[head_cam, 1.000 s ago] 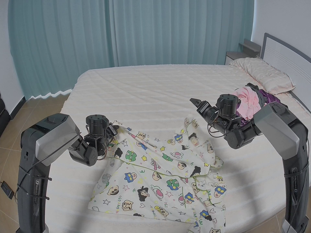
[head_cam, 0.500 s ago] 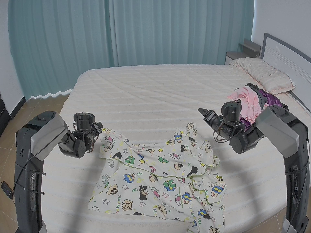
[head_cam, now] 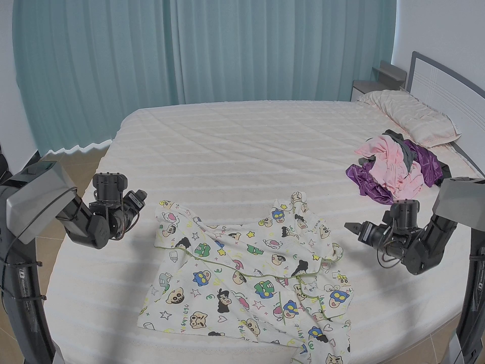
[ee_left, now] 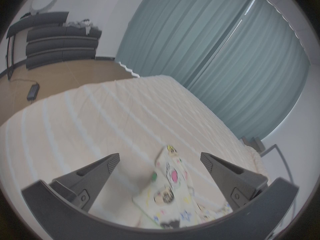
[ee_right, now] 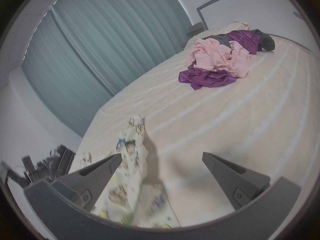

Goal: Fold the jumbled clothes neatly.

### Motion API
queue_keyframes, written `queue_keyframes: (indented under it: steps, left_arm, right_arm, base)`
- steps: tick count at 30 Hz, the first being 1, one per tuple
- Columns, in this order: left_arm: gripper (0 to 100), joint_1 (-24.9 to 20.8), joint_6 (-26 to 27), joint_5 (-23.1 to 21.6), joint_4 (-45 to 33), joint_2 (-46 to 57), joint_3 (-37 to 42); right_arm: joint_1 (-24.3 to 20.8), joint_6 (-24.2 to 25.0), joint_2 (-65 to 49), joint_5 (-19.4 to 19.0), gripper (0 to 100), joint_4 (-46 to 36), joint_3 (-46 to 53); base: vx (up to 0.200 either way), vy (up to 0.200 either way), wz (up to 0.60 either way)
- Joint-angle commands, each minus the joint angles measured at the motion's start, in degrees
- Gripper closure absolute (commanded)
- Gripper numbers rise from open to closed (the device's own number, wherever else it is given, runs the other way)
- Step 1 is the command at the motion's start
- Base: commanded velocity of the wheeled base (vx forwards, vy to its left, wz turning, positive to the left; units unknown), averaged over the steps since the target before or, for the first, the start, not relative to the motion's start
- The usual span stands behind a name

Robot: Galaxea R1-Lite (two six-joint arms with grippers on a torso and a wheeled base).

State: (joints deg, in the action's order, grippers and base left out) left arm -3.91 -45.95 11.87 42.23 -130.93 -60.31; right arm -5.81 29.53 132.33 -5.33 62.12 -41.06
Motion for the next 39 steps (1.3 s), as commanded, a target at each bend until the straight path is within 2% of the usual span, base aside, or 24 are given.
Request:
queue_keyframes:
  steps: [1,5,6,13,18,23,27,29,39]
  left_arm:
    - [0,-4.8,-12.9,-8.5,0.0,21.4,22.4]
    - [0,-6.5,-14.9,-9.4,0.0,23.3,26.4]
    - [0,-7.6,-15.2,-9.3,0.2,23.0,28.2]
    - [0,-8.7,-18.0,-9.6,5.7,21.0,31.0]
    - [0,-8.8,-18.0,-9.6,9.2,19.7,33.7]
    - [0,-8.8,-18.0,-9.6,11.2,19.3,34.8]
    - [0,-8.8,-18.0,-9.6,11.6,19.2,34.9]
    - [0,-8.8,-18.0,-9.6,11.6,19.0,34.9]
    - [0,-9.3,-17.8,-9.6,11.6,16.7,34.4]
  right_arm:
    - [6.1,-16.5,2.2,-7.0,0,17.9,22.6]
    - [5.9,-19.5,8.0,-6.7,0,23.4,23.9]
    - [5.4,-20.6,10.8,-6.4,0,27.2,24.4]
    - [3.7,-28.2,11.2,-6.9,0,27.7,27.3]
    - [-0.8,-27.9,10.7,-6.9,0,27.7,25.1]
    - [-5.6,-25.0,9.0,-5.0,0,27.6,19.8]
    - [-6.8,-25.0,9.6,-2.8,0,26.6,14.1]
    - [-7.0,-25.0,9.4,-1.4,0,22.2,8.7]
    - [-7.7,-24.8,11.2,0.4,0,2.5,-11.7]
  base:
    - [0.0,0.0,0.0]
    - [0.0,0.0,0.0]
    - [0.0,0.0,0.0]
    - [0.0,0.0,0.0]
    - [0.0,0.0,0.0]
    - [0.0,0.0,0.0]
    - [0.0,0.0,0.0]
    - [0.0,0.0,0.0]
    - [0.0,0.0,0.0]
